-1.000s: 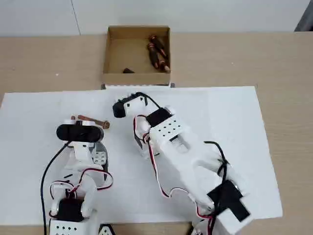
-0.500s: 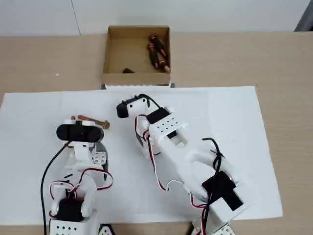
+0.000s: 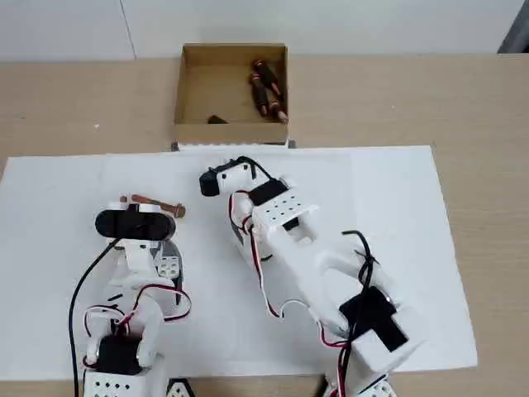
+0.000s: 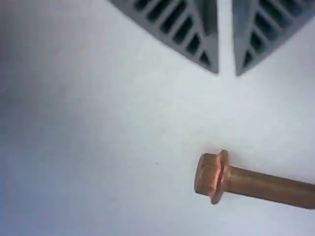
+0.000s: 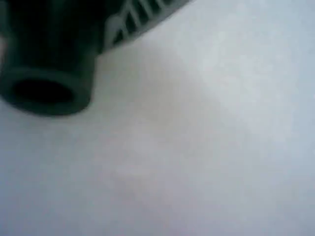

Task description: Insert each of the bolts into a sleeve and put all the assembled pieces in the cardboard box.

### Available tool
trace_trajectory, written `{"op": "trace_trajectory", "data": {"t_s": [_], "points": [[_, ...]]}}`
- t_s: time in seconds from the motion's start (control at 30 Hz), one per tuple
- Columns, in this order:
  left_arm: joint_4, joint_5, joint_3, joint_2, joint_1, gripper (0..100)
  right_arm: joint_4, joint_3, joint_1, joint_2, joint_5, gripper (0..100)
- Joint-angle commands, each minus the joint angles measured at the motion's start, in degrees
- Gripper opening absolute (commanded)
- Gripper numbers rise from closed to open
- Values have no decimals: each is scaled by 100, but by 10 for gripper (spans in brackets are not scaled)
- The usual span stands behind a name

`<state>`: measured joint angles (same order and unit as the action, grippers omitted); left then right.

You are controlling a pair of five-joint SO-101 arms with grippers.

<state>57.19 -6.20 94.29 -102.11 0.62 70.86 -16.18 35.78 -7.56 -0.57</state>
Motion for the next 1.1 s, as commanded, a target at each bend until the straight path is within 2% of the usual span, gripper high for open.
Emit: {"op": "trace_trajectory", "data": {"t_s": [0.0,0.27,0.5,0.7,0.83,1.07], "points": [[-132,9,-13,-44,0,6,426,536,-22,585,-18,3],[-141,18,-13,-44,0,6,1587,941,-277,2149,-26,3],[-149,18,-84,-44,0,6,2290,914,-998,3248,-26,3],[62,18,-1007,53,-193,6,2598,826,-1807,3582,-18,3],[360,281,-1824,862,-510,6,2563,290,-2273,3820,-18,3],[791,343,-3934,3235,-712,7,2211,-879,-2642,4637,-18,3]]}}
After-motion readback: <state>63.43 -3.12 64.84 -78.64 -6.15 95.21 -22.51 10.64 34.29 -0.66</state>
